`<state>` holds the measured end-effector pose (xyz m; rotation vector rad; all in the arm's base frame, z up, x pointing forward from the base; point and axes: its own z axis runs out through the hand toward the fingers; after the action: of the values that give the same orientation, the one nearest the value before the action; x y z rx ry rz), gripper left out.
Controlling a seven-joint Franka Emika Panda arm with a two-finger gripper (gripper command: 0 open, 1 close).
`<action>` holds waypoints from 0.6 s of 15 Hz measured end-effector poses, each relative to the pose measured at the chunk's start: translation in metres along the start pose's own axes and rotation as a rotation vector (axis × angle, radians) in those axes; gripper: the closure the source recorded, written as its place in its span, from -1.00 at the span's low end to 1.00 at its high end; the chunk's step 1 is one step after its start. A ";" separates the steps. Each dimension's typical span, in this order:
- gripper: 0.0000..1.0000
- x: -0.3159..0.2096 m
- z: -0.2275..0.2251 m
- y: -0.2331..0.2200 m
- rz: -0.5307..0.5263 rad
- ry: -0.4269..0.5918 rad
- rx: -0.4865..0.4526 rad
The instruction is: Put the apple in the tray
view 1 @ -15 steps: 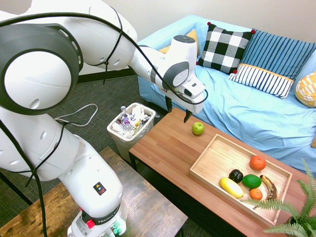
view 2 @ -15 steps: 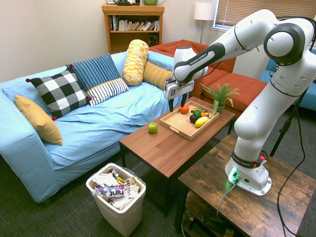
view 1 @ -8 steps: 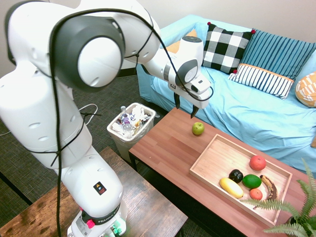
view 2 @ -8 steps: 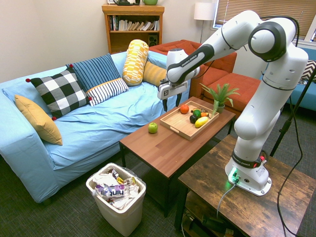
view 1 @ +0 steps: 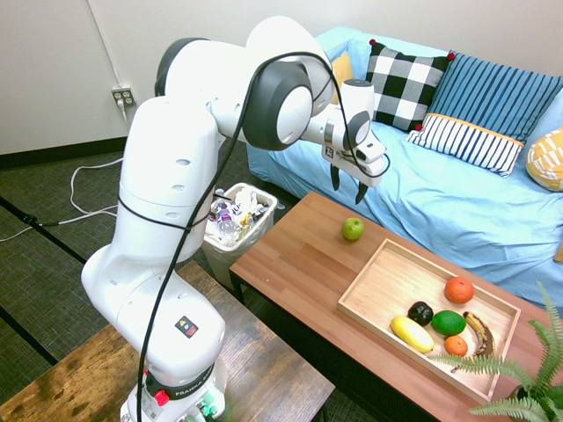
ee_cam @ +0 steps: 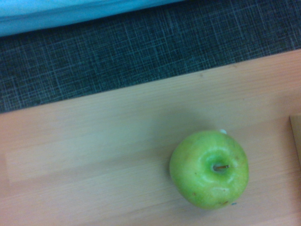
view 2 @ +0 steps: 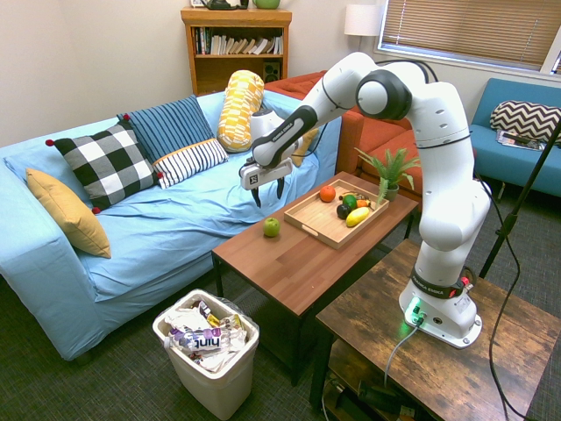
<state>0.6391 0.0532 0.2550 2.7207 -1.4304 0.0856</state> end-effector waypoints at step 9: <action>-1.00 0.012 0.088 -0.004 0.047 -0.048 -0.090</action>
<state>0.6509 0.0381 0.1679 2.6353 -1.4731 -0.0407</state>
